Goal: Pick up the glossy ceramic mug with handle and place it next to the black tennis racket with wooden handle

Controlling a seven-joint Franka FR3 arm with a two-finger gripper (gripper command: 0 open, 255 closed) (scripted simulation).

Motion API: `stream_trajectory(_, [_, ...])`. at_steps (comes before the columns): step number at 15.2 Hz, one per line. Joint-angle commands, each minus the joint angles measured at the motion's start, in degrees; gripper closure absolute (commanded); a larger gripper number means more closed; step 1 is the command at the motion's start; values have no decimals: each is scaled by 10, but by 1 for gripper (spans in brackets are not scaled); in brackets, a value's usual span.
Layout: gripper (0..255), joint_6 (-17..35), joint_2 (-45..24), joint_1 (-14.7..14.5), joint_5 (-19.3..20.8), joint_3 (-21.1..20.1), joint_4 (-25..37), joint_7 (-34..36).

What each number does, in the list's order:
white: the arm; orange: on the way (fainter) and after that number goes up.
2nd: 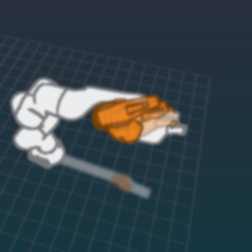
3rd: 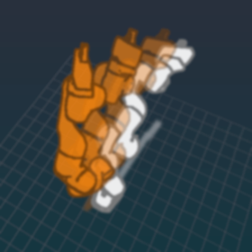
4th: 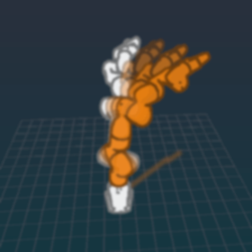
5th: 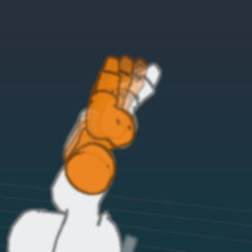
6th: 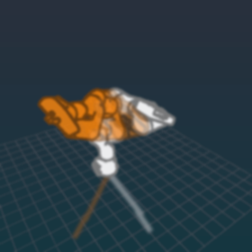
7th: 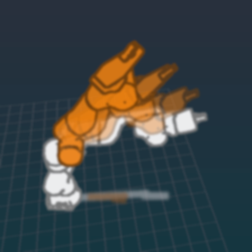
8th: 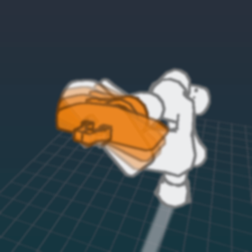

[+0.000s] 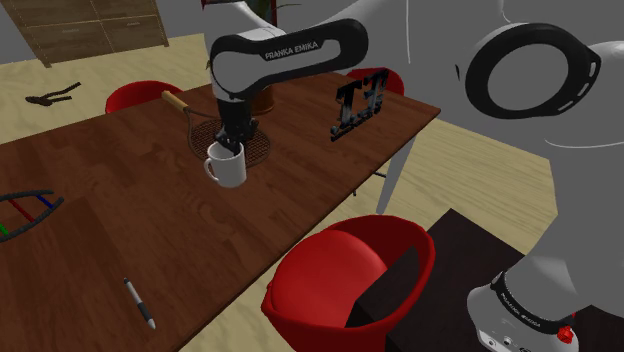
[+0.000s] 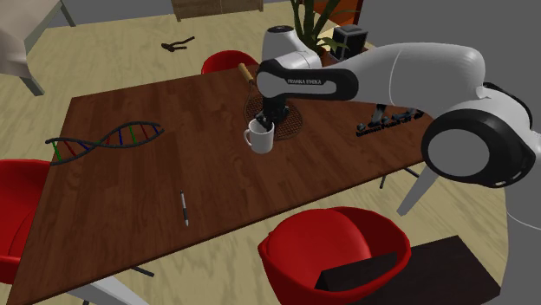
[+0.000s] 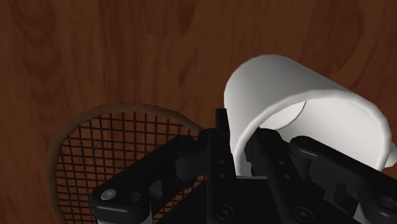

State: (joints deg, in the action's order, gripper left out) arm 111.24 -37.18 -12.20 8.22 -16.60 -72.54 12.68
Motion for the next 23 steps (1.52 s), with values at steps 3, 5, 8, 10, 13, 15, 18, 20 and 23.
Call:
stream_trajectory(3, [255,28,-7,1,2,2,-21,1])
stream_trajectory(5, [255,40,-11,1,3,2,-29,1])
stream_trajectory(8, [255,40,-11,1,3,2,-29,1])
stream_trajectory(10, [255,40,-11,1,3,2,-29,1])
stream_trajectory(13, [0,40,-11,1,3,2,-28,1])
stream_trajectory(15, [0,40,-11,1,3,2,-29,1])
stream_trajectory(18, [0,40,-11,1,3,2,-29,1])
stream_trajectory(20, [0,10,2,2,0,0,-11,-1])
stream_trajectory(23, [0,-19,11,2,-3,-1,9,-3])
